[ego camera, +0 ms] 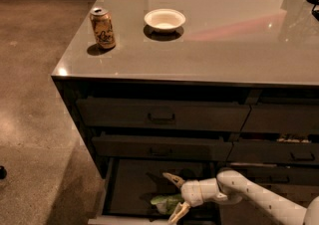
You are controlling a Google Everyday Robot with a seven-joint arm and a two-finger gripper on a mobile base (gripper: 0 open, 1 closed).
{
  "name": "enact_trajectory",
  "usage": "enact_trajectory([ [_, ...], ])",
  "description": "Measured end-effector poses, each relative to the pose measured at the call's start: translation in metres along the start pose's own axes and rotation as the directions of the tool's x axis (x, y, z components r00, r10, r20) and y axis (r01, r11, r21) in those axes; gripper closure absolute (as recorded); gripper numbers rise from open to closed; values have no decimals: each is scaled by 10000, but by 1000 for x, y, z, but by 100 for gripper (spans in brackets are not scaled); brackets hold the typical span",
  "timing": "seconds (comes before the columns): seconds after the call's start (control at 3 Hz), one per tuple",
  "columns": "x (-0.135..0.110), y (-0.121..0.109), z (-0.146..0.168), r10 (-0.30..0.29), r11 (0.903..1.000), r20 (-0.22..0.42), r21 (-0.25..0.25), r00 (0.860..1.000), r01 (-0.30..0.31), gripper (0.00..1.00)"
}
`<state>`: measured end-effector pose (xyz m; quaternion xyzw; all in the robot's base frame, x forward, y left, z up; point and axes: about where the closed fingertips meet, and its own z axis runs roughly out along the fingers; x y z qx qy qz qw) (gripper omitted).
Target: Place green rice chip bag into bottom drawer
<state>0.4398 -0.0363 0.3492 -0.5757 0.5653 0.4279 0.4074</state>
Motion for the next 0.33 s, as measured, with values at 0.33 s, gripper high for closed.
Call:
enact_trajectory([
  [0.33, 0, 0, 0, 0, 10000, 0, 0, 10000, 0, 0],
])
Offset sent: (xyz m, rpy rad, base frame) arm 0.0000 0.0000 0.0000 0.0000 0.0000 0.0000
